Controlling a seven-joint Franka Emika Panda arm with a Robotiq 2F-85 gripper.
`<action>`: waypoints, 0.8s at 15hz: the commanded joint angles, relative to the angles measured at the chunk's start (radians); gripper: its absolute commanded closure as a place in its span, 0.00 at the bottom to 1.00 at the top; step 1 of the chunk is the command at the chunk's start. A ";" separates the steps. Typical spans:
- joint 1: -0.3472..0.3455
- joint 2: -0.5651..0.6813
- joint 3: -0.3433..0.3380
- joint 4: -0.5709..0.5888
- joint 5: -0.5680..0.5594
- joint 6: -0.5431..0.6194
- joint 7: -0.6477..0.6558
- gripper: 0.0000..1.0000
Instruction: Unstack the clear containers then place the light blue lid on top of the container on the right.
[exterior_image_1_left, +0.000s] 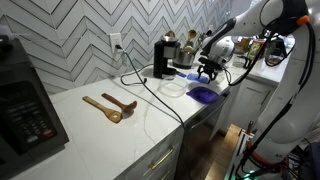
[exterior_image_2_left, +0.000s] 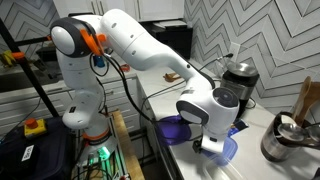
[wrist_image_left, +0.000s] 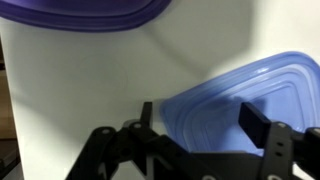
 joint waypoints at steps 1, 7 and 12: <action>0.004 0.022 -0.015 0.006 -0.027 -0.005 0.010 0.44; 0.004 0.011 -0.023 0.011 -0.054 -0.019 0.014 0.87; 0.004 0.001 -0.024 0.013 -0.062 -0.031 0.016 1.00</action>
